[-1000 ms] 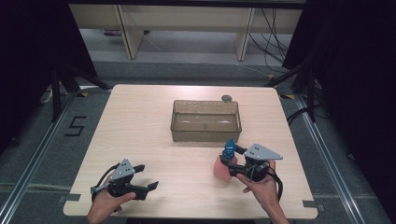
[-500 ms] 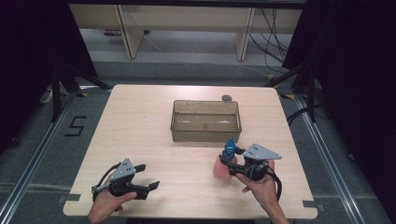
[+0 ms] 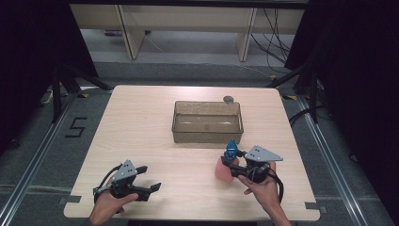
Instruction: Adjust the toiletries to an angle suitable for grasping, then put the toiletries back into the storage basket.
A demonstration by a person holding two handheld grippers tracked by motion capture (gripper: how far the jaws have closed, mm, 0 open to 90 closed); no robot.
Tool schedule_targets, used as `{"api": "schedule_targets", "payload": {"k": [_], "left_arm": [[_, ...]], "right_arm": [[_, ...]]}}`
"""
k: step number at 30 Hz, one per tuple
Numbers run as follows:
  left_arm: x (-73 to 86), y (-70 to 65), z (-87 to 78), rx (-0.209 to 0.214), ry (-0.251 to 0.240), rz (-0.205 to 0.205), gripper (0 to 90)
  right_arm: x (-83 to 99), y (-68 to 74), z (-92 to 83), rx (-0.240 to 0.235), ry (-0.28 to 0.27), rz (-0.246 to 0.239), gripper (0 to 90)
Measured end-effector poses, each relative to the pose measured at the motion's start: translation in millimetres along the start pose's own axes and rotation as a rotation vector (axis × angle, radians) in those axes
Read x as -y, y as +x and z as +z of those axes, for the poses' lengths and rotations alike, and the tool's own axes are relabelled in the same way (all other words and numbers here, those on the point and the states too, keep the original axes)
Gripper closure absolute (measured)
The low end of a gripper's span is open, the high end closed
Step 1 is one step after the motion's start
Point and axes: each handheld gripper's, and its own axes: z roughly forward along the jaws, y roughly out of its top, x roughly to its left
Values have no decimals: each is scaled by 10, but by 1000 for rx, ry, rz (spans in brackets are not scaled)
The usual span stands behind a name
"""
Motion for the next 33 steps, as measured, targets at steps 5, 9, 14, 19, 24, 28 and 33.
{"api": "schedule_targets", "payload": {"k": [5,9,14,19,24,28,33], "left_arm": [[-1,3,4,-1,-11,-6,151],[-7,5,-19,-12,12,3,152],[-8,3,-19,-2,-1,7,153],[-9,-3,-18,0,3,12,153],[8,5,-31,-3,4,13,153],[6,3,-57,-15,1,15,153],[5,2,-54,-13,0,17,154]], "right_arm": [[-4,-7,-8,12,-5,-22,506],[-28,46,-16,34,-1,-33,532],[-37,70,2,45,-6,-34,534],[-50,84,0,55,4,-28,535],[-83,59,-15,53,-3,-7,535],[-129,49,-48,80,-19,-37,535],[-142,43,-49,84,-10,-17,535]]}}
